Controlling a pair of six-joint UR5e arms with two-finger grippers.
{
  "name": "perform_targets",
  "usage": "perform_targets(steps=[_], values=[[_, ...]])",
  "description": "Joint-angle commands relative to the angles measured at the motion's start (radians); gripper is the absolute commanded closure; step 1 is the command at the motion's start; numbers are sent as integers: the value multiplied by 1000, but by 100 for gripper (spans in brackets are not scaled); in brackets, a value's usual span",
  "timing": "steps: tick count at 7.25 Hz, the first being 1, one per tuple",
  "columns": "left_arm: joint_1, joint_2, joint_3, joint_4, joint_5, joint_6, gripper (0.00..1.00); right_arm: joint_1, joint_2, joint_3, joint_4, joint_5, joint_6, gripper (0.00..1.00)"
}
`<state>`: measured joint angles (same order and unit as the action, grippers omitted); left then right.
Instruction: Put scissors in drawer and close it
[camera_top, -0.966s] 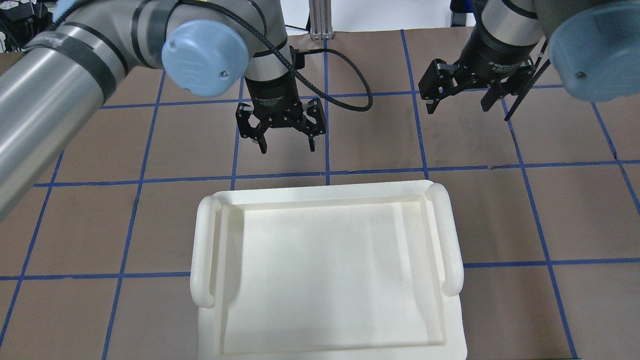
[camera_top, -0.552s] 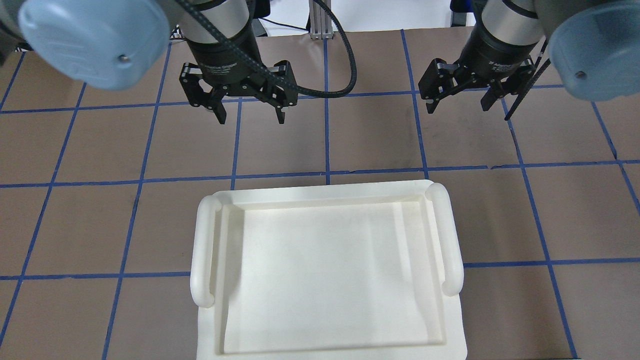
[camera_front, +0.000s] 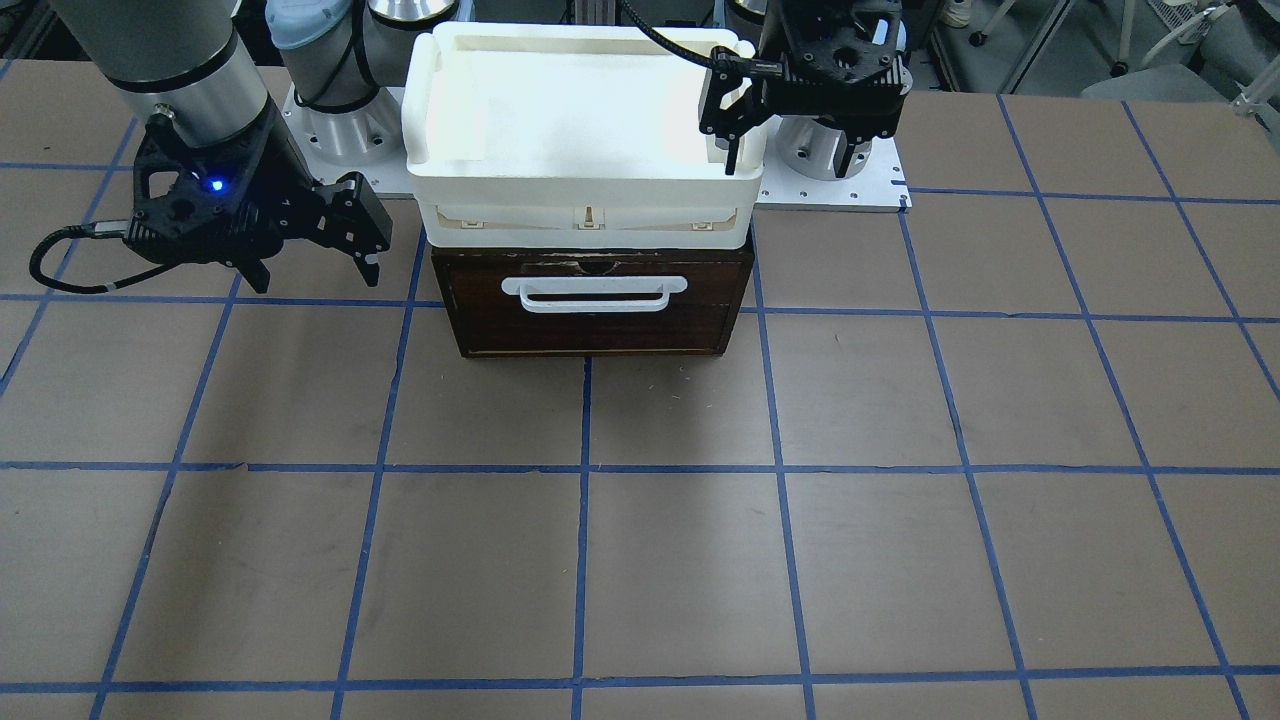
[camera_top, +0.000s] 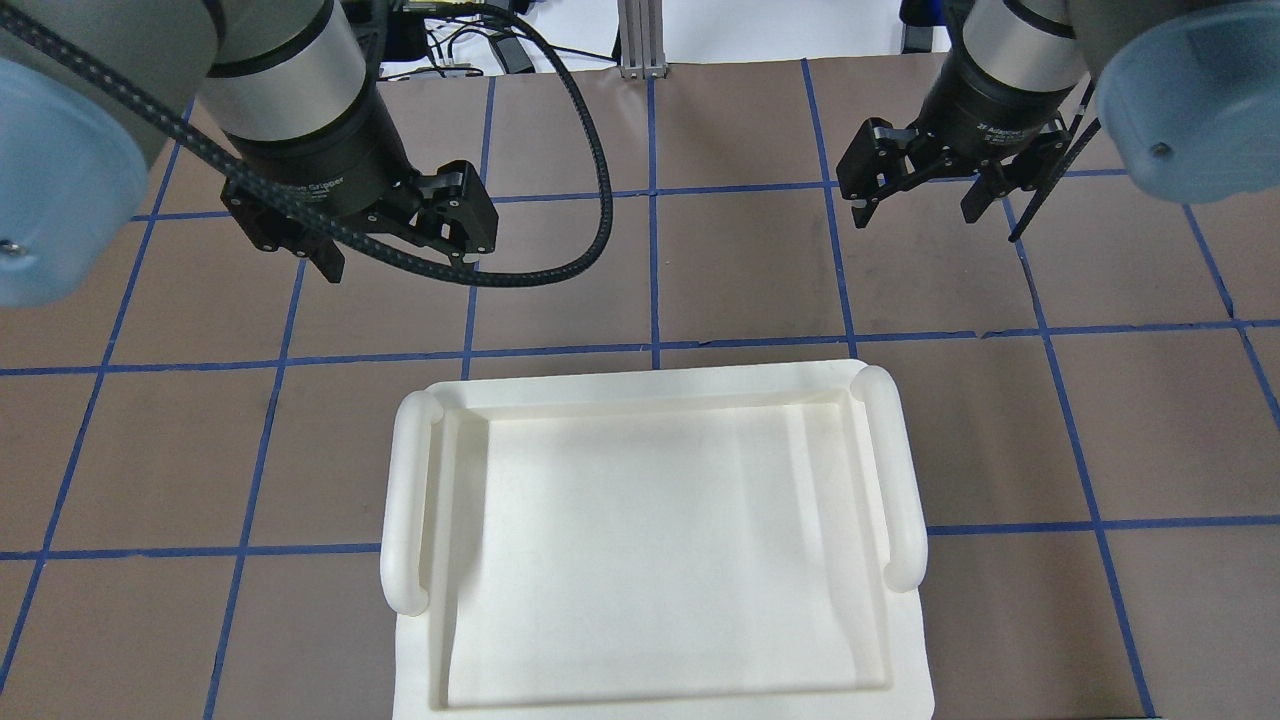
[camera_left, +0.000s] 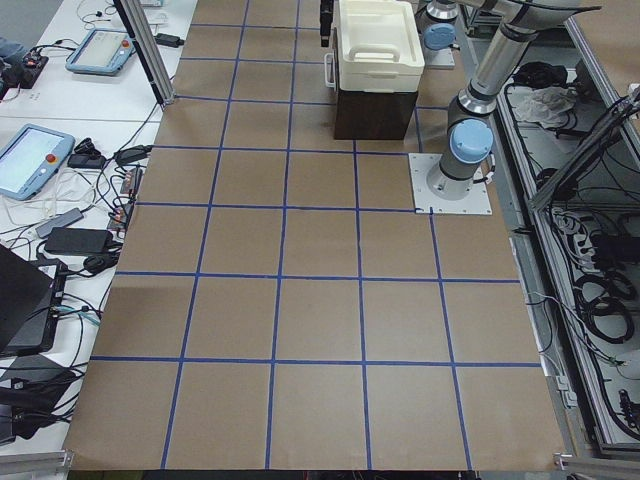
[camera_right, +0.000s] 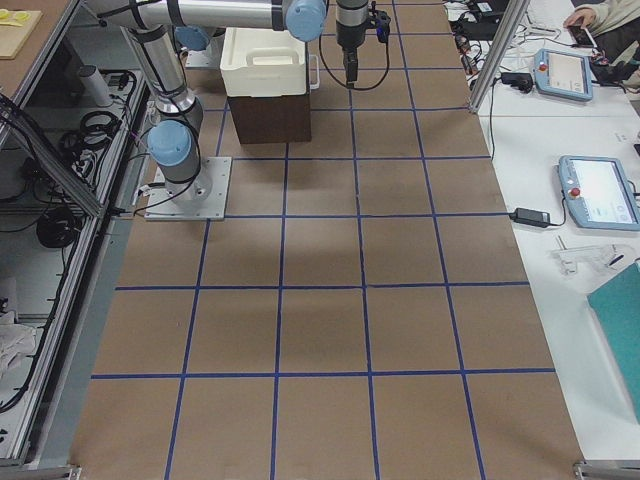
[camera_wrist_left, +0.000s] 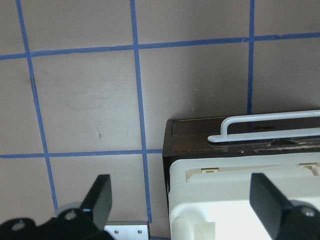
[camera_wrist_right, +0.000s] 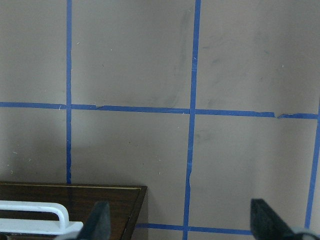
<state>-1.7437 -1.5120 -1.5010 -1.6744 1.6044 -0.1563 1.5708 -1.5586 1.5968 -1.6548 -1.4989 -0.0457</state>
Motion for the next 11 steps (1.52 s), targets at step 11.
perform_targets(steps=[11], values=[[72, -30, 39, 47, -46, 7, 0, 0, -32, -1, 50, -103, 17, 0]])
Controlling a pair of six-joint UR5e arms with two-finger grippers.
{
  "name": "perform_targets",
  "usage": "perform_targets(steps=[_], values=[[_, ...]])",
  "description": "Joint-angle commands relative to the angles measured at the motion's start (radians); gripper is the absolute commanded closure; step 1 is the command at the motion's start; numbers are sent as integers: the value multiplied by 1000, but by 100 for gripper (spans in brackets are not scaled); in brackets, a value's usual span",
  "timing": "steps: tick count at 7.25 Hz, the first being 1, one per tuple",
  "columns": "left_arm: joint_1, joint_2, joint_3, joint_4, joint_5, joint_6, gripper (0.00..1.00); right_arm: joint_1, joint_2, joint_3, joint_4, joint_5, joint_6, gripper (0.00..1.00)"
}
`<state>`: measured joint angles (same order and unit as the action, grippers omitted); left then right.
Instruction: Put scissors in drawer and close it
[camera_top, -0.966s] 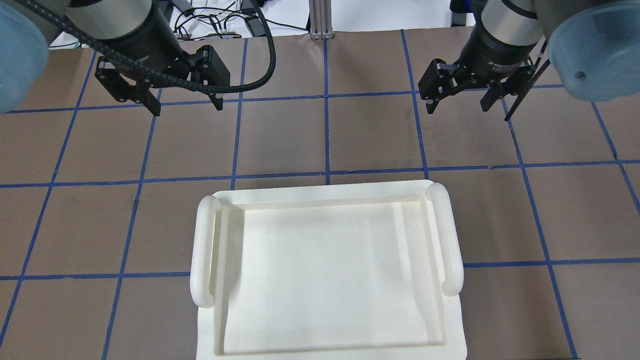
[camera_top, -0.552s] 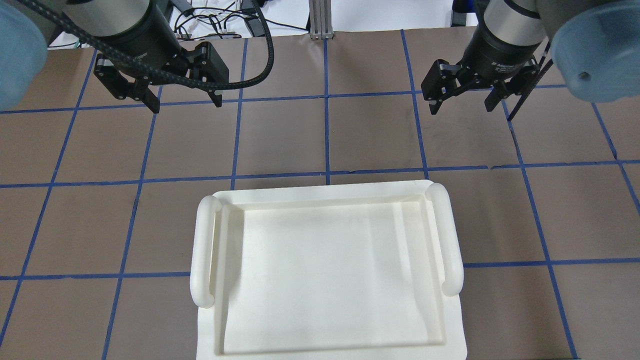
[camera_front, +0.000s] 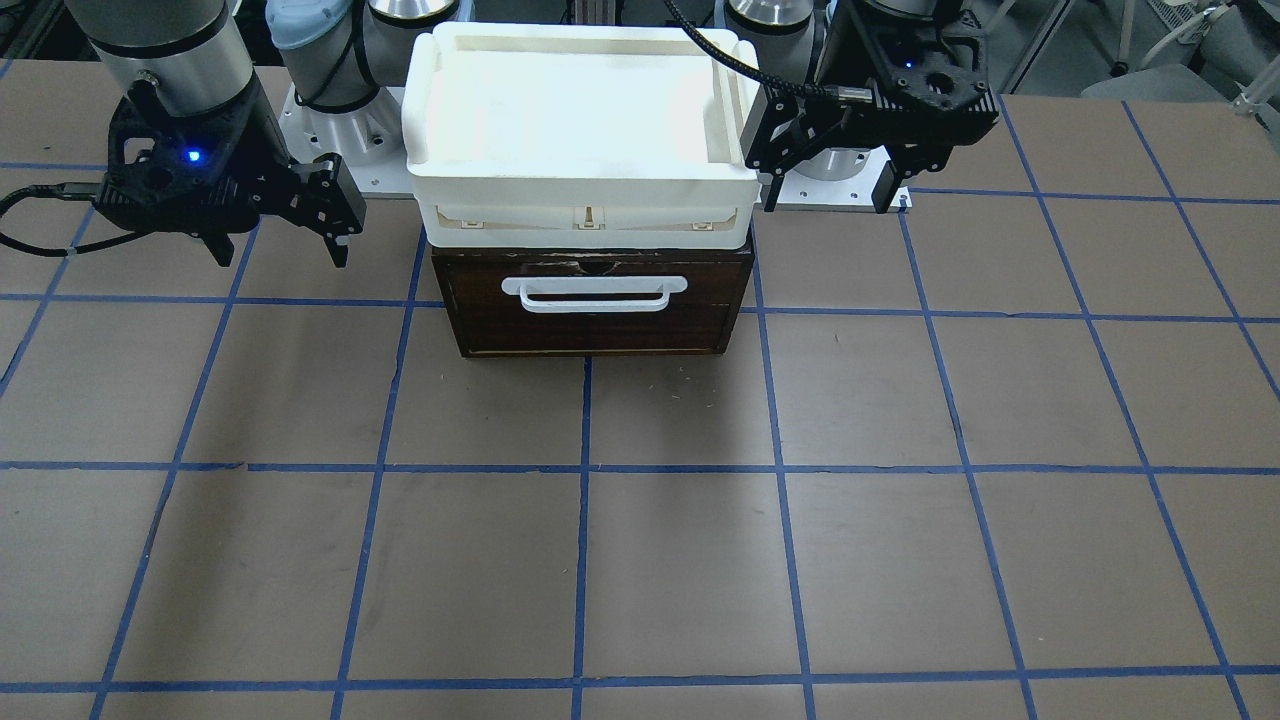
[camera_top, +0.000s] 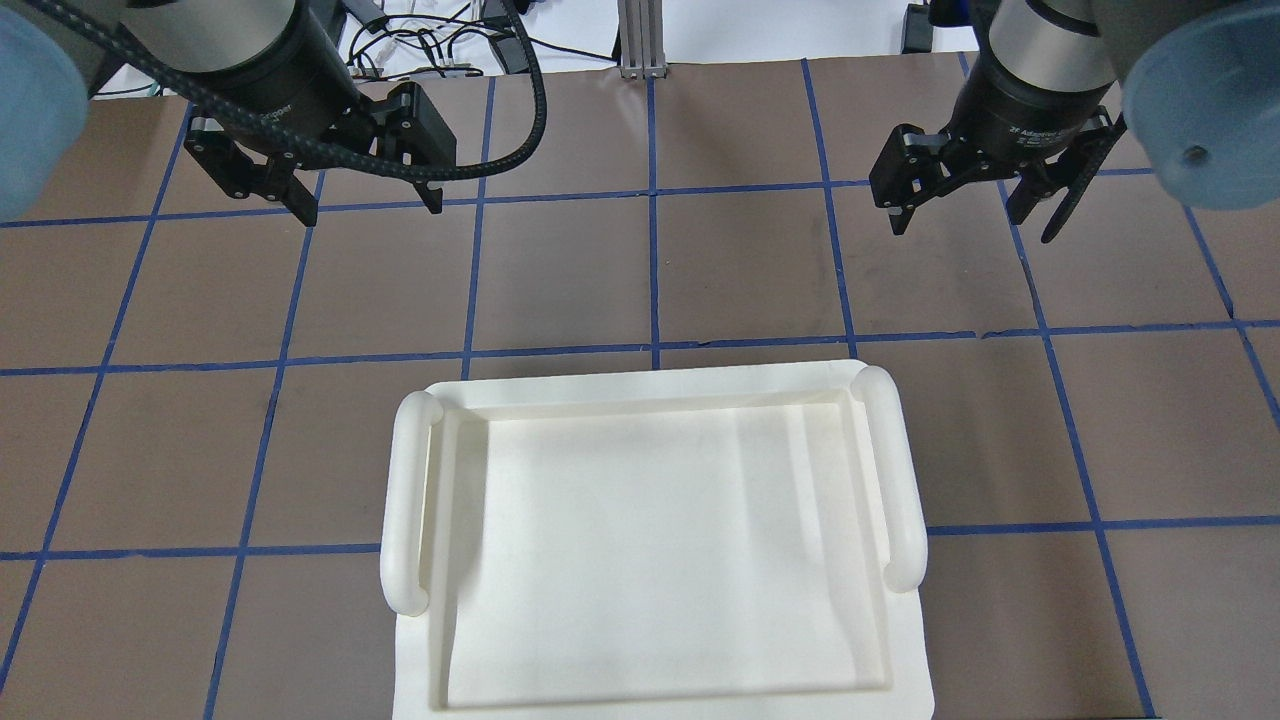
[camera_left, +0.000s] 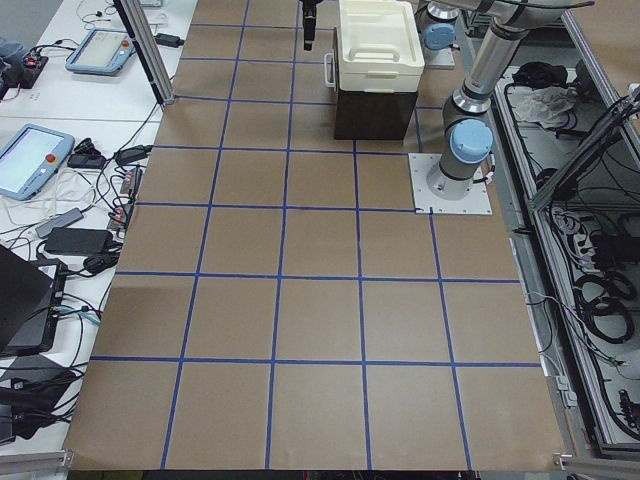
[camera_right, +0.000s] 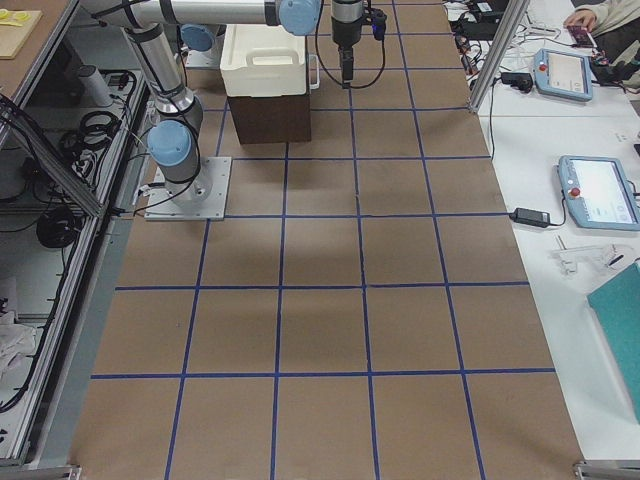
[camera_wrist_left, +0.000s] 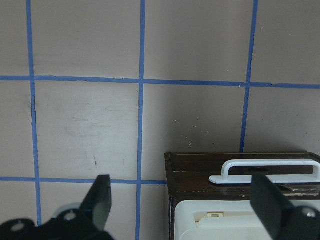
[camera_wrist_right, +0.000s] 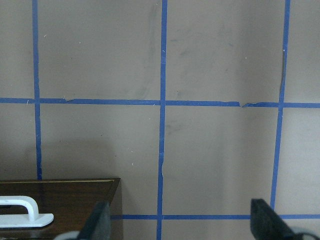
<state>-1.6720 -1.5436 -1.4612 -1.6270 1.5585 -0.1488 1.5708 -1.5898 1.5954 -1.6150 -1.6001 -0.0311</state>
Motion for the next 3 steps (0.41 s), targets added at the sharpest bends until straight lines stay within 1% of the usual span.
perform_targets(steps=[1, 3], values=[[0, 7, -4, -2, 2, 0, 0, 0, -1, 0, 13, 12, 0, 0], [0, 8, -8, -4, 2, 0, 0, 0, -4, 0, 26, -6, 4, 0]])
